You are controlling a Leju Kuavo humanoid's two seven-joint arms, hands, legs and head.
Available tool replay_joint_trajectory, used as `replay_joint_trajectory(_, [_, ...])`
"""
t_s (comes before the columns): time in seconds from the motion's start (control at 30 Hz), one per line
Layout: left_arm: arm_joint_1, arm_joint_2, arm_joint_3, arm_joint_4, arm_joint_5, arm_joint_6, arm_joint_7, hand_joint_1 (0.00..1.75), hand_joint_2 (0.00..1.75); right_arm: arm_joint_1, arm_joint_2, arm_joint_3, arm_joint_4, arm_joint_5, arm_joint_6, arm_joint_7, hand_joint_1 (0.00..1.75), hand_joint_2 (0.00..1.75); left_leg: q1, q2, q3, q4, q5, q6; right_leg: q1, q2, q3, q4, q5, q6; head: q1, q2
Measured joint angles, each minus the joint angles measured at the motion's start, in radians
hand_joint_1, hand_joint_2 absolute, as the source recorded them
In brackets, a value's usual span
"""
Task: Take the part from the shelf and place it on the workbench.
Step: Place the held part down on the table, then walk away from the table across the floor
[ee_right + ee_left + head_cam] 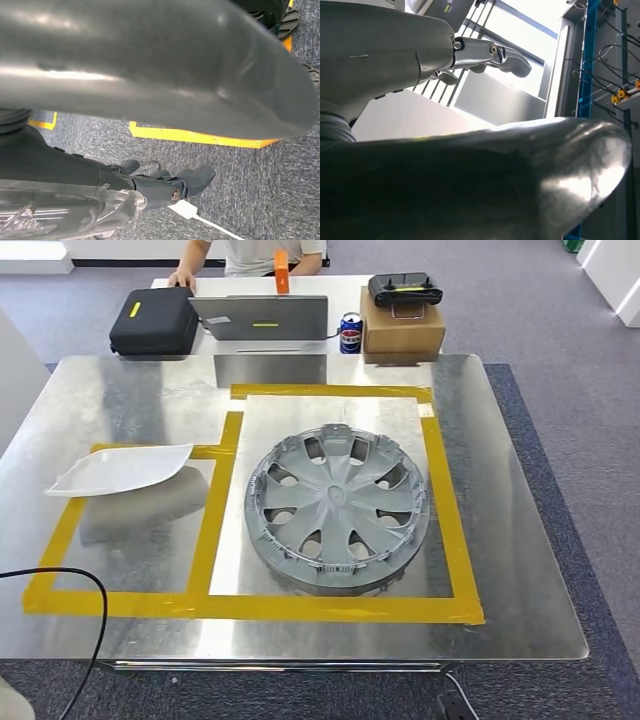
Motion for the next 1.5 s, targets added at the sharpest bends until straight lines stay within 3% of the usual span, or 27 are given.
replay_joint_trajectory(0.13, [0.01, 0.011, 0.02, 0.009, 0.001, -0.01, -0.026, 0.0, 0.0, 0.0, 0.0, 0.0, 0.0, -0.008, 0.006, -0.007, 0.0, 0.0, 0.0, 0.0, 0.0, 0.0, -0.001, -0.001, 0.0, 0.001, 0.0, 0.0, 0.0, 0.0, 0.0, 0.0])
replay_joint_trajectory(0.23, [0.042, 0.051, 0.08, 0.037, 0.026, -0.052, -0.059, 0.0, 0.0, 0.01, -0.001, 0.0, 0.0, -0.021, 0.017, -0.026, 0.0, 0.0, 0.0, 0.002, 0.002, 0.0, -0.004, -0.002, 0.0, 0.004, 0.001, 0.001, -0.001, -0.001, 0.0, 0.0])
replay_joint_trajectory(0.4, [0.11, 0.126, 0.313, 0.155, -0.082, -0.106, -0.061, 0.0, 0.0, 0.047, -0.016, -0.003, 0.0, -0.037, 0.045, -0.067, 0.0, 0.0, 0.001, 0.003, 0.005, 0.0, -0.007, -0.003, 0.001, 0.004, 0.001, 0.003, -0.007, -0.002, 0.0, 0.0])
replay_joint_trajectory(0.5, [0.148, 0.138, 0.454, 0.202, -0.149, -0.064, -0.061, 0.0, 0.0, 0.062, -0.03, -0.004, 0.0, -0.027, 0.053, -0.077, 0.0, 0.0, 0.001, 0.003, 0.005, 0.0, -0.008, -0.004, 0.002, 0.003, 0.002, 0.003, -0.011, -0.003, 0.0, 0.0])
replay_joint_trajectory(0.63, [0.188, 0.139, 0.545, 0.24, -0.097, -0.027, -0.061, 0.0, 0.0, 0.072, -0.042, -0.004, 0.0, -0.01, 0.057, -0.085, 0.0, 0.0, 0.001, 0.001, 0.006, 0.0, -0.011, -0.002, 0.001, 0.002, 0.004, 0.003, -0.014, -0.006, 0.0, 0.0])
replay_joint_trajectory(0.93, [0.268, 0.1, 0.607, 0.287, -0.109, 0.107, -0.061, 0.0, 0.0, 0.088, -0.058, 0.0, -0.003, 0.043, 0.059, -0.082, 0.0, 0.0, 0.001, 0.001, 0.01, 0.0, -0.013, 0.0, 0.001, 0.002, 0.009, 0.003, -0.016, -0.004, 0.0, 0.0])
replay_joint_trajectory(1.17, [0.284, 0.074, 0.614, 0.324, -0.179, 0.138, -0.061, 0.0, 0.0, 0.094, -0.06, -0.002, -0.007, 0.038, 0.059, -0.087, 0.0, 0.0, 0.001, 0.001, 0.011, 0.0, -0.014, 0.0, 0.001, 0.002, 0.01, 0.002, -0.017, -0.003, 0.0, 0.0])
replay_joint_trajectory(1.3, [0.28, 0.073, 0.613, 0.338, -0.266, 0.179, -0.062, 0.0, 0.0, 0.096, -0.059, -0.008, -0.008, 0.023, 0.056, -0.091, 0.0, 0.0, 0.002, 0.003, 0.022, -0.012, 0.0, 0.02, -0.002, 0.0, 0.017, -0.004, -0.011, 0.018, -0.001, 0.0])
replay_joint_trajectory(1.37, [0.285, 0.059, 0.599, 0.337, -0.325, 0.207, -0.062, 0.0, 0.0, 0.099, -0.06, -0.022, -0.008, -0.001, 0.05, -0.105, 0.0, 0.0, 0.008, 0.007, 0.029, -0.027, 0.013, 0.024, -0.002, -0.005, 0.003, 0.05, -0.067, 0.023, 0.001, 0.0])
replay_joint_trajectory(1.43, [0.309, 0.019, 0.557, 0.332, -0.395, 0.229, -0.062, 0.0, 0.0, 0.105, -0.06, -0.05, -0.01, -0.038, 0.047, -0.123, 0.0, 0.0, 0.01, 0.011, 0.027, -0.03, 0.018, 0.025, -0.006, -0.011, -0.031, 0.18, -0.163, 0.029, 0.001, 0.0])
replay_joint_trajectory(1.5, [0.337, -0.033, 0.497, 0.329, -0.446, 0.249, -0.062, 0.0, 0.0, 0.113, -0.061, -0.084, -0.013, -0.068, 0.052, -0.13, 0.0, 0.0, 0.013, 0.013, 0.018, -0.029, 0.024, 0.021, -0.011, -0.013, -0.04, 0.277, -0.221, 0.038, 0.001, 0.0])
